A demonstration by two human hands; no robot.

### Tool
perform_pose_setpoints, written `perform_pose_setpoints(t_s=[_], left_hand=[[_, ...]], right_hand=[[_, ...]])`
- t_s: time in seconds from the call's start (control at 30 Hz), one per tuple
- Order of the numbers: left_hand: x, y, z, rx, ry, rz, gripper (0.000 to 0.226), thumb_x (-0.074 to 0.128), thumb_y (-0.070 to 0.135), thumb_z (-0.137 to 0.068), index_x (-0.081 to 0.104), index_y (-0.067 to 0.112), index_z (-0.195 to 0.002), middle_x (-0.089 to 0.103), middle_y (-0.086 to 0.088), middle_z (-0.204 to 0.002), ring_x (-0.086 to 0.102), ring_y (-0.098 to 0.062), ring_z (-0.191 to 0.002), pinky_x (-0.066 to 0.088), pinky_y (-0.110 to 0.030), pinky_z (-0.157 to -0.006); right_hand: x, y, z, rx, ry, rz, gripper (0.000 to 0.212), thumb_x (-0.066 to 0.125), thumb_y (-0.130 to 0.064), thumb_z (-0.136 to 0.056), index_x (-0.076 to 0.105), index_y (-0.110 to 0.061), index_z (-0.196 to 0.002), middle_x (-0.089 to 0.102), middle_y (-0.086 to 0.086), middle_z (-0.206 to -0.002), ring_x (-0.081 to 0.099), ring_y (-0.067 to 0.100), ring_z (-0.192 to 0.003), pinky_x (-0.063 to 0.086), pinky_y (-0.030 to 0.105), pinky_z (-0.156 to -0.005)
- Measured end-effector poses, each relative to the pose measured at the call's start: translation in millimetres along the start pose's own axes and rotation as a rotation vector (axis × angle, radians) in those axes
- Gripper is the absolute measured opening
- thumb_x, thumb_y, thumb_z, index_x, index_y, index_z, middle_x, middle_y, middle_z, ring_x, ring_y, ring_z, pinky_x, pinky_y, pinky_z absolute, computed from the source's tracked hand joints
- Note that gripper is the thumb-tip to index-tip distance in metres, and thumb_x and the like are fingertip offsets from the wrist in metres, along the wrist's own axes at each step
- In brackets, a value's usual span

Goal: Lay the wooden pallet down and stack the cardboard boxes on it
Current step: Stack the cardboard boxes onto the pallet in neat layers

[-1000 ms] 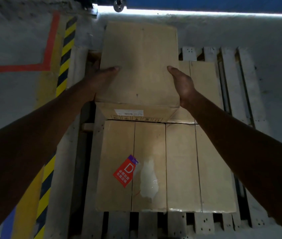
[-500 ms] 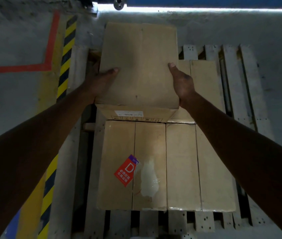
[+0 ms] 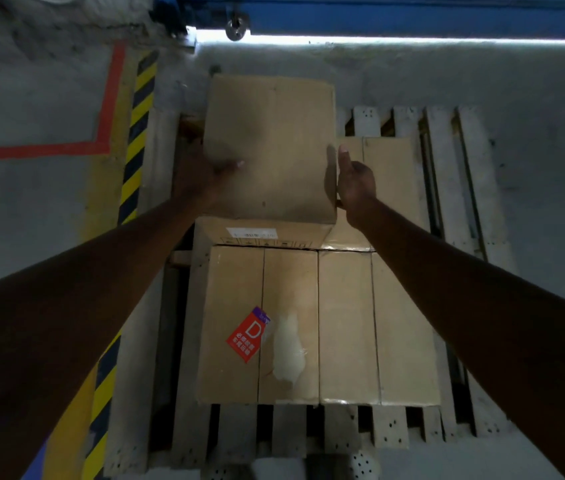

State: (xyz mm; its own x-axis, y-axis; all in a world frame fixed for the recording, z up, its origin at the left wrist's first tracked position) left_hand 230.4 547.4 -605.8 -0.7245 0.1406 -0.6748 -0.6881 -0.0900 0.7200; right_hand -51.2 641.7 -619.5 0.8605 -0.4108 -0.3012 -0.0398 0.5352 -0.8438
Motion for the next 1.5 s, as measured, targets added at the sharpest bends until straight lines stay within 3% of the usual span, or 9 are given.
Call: perform_pose_setpoints(t_s=[0.4,0.53,0.6,0.73,0.8,0.93,1.07,1.33,1.5], left_hand=[[-96.8,110.3,128.4,-0.056,-0.084,-0.005,0.083,0.058,0.071,-0.081,0.045,0.018,-0.145,0.055,-0.007,-0.142,0.055,-0.023,-0.127,0.051,-0.041,-0.100],[-155.2,151.7,192.5,-0.078,-0.101,0.107,0.065,0.056,0.050,-0.096,0.044,0.010,-0.146,0.049,-0.011,-0.148,0.048,-0.018,-0.133,0.041,-0.020,-0.099],[-184.0,169.9,227.2,-0.060,-0.093,0.167,0.052,0.053,0.036,-0.101,0.046,0.007,-0.143,0.051,-0.011,-0.145,0.047,-0.008,-0.125,0.035,-0.005,-0.087],[-233.0,190.1,286.1,-0.030,-0.050,0.186,0.041,0.048,0.031,-0.104,0.056,0.000,-0.130,0.065,0.001,-0.112,0.049,0.011,-0.094,0.038,-0.023,-0.087],[-250.2,196.8,310.4,-0.031,-0.051,0.227,0.037,0.045,0.027,-0.105,0.058,-0.003,-0.122,0.049,0.021,-0.086,0.042,0.012,-0.077,0.041,-0.025,-0.078],[-276.5,206.0,355.2,-0.051,-0.053,0.235,0.029,0.040,0.032,-0.107,0.052,0.031,-0.080,0.043,0.014,-0.070,0.045,0.006,-0.061,0.041,-0.019,-0.061],[-287.7,199.7,386.2,-0.072,-0.050,0.269,0.034,0.037,0.028,-0.108,0.044,0.039,-0.077,0.045,0.019,-0.073,0.049,0.023,-0.058,0.039,-0.003,-0.058],[-293.2,169.2,413.5,-0.147,0.039,0.337,0.041,0.038,0.028,-0.108,0.054,0.015,-0.072,0.045,-0.002,-0.063,0.040,0.003,-0.050,0.029,-0.010,-0.046],[-282.5,155.4,438.9,-0.292,0.124,0.454,0.033,0.041,0.029,-0.107,0.063,0.026,-0.081,0.055,0.004,-0.076,0.047,-0.004,-0.066,0.036,-0.027,-0.067]], right_hand=[[-83.3,-94.6,164.8,0.062,-0.012,-0.086,0.040,0.053,-0.050,-0.098,0.063,-0.011,-0.097,0.054,0.001,-0.082,0.054,0.022,-0.081,0.048,0.039,-0.074],[-103.7,-128.8,226.7,0.079,-0.044,-0.141,0.048,0.059,-0.046,-0.097,0.064,0.000,-0.109,0.056,0.005,-0.086,0.054,0.028,-0.086,0.047,0.041,-0.076],[-113.6,-143.6,261.5,0.108,-0.046,-0.185,0.039,0.061,-0.043,-0.096,0.066,-0.005,-0.107,0.061,0.009,-0.097,0.058,0.029,-0.091,0.050,0.042,-0.079],[-128.3,-163.2,329.7,0.219,-0.060,-0.272,0.037,0.063,-0.042,-0.095,0.068,-0.011,-0.115,0.067,0.007,-0.119,0.064,0.024,-0.105,0.056,0.035,-0.084],[-132.2,-173.5,360.7,0.230,-0.077,-0.272,0.037,0.063,-0.043,-0.095,0.068,-0.012,-0.116,0.067,0.005,-0.119,0.065,0.023,-0.105,0.056,0.033,-0.080],[-140.3,-187.2,410.3,0.224,-0.063,-0.248,0.038,0.060,-0.043,-0.097,0.067,-0.013,-0.118,0.068,0.005,-0.119,0.066,0.022,-0.105,0.056,0.035,-0.087],[-138.3,-188.8,439.8,0.247,-0.084,-0.262,0.035,0.062,-0.043,-0.096,0.068,-0.014,-0.114,0.069,0.004,-0.115,0.066,0.022,-0.104,0.056,0.033,-0.084],[-136.2,-180.4,455.1,0.286,-0.169,-0.251,0.034,0.066,-0.034,-0.094,0.069,-0.010,-0.118,0.071,0.007,-0.117,0.068,0.024,-0.105,0.055,0.035,-0.084],[-137.2,-165.6,447.8,0.304,-0.245,-0.155,0.029,0.061,-0.037,-0.097,0.071,-0.012,-0.111,0.071,0.006,-0.115,0.069,0.023,-0.102,0.055,0.035,-0.081]])
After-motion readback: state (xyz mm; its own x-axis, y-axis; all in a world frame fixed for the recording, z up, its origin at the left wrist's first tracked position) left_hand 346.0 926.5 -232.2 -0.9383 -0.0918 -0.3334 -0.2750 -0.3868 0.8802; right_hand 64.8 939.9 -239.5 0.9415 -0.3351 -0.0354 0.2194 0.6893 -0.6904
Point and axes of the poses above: each hand's wrist, its own z-axis away from the middle knuckle, its own x-axis out of the palm, y = z × x, the point moved 10 cm from there along -z, towards the middle knuckle
